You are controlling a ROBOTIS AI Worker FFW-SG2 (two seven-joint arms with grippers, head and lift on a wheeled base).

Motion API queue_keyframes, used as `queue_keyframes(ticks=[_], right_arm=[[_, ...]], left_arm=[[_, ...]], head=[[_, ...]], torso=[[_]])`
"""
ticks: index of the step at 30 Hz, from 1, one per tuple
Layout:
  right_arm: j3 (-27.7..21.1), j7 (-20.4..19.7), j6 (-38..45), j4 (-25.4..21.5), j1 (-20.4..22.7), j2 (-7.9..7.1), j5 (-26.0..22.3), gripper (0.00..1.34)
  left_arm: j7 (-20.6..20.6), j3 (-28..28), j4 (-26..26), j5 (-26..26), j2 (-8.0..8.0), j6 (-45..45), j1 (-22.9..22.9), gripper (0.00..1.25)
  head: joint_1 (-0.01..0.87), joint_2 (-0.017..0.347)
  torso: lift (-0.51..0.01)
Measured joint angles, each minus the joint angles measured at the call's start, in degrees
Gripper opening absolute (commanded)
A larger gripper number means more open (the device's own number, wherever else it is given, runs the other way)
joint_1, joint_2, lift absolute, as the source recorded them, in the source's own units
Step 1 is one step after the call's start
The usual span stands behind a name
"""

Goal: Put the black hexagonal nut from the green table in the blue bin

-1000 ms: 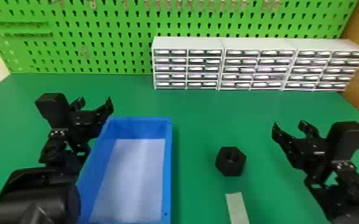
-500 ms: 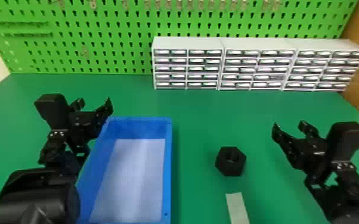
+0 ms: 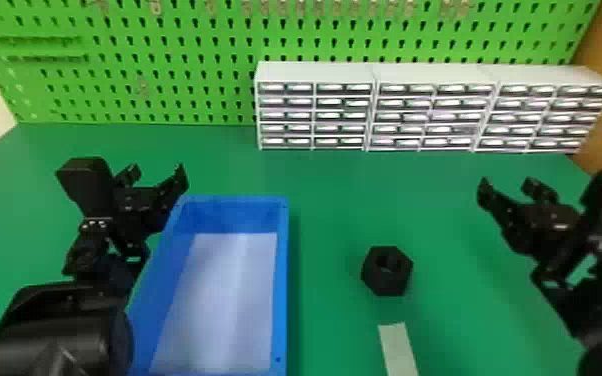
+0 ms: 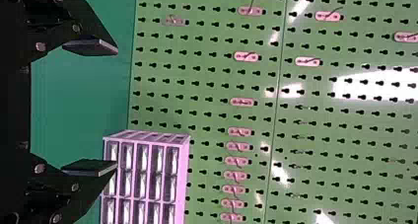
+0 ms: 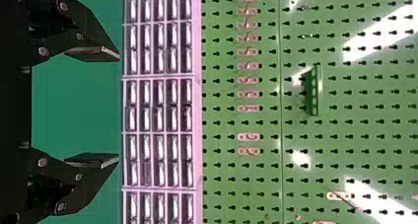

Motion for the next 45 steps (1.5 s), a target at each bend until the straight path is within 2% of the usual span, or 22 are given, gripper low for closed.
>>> queue_keyframes(ticks=[6,17,20,24,27,35,45], right_arm=[[-1.1,0.0,7.4,-0.6,-3.8,-0.97,-3.9,0.8],[-4.3,0.0,27.9,-0.8,-11.4,-0.8,-6.3,0.81],[-5.1,0.0,34.3,-0.8,-13.5,-1.61,-7.1,0.81],[-5.0,0.0,41.0,-0.5,-16.2,-3.39,-8.1,0.81],[-4.6,0.0,43.5,0.2,-17.6,-4.26,-8.9,0.81],[-4.5,0.0,48.4,2.5,-21.1,-4.85,-10.3,0.8],[-2.0,0.0,55.3,7.4,-25.0,-7.92,-15.3,0.8]], left_arm=[[0.0,0.0,0.0,-0.1,0.0,0.0,0.0,0.81],[0.0,-0.3,0.0,-0.3,0.0,0.0,0.0,0.81],[0.0,-0.2,0.0,-0.3,0.0,0.0,0.0,0.81],[0.1,-0.4,0.0,-0.3,0.0,0.0,0.0,0.81],[0.2,-0.5,0.0,-0.3,0.0,0.0,-0.1,0.81],[0.3,-0.6,0.0,-0.3,0.0,0.0,-0.1,0.81],[0.4,-0.7,0.0,-0.2,0.0,0.0,-0.1,0.81]], head=[[0.686,0.051],[0.686,0.051],[0.686,0.051],[0.686,0.051],[0.686,0.051],[0.686,0.051],[0.686,0.051]], torso=[[-0.097],[-0.097],[-0.097],[-0.097],[-0.097],[-0.097],[-0.097]])
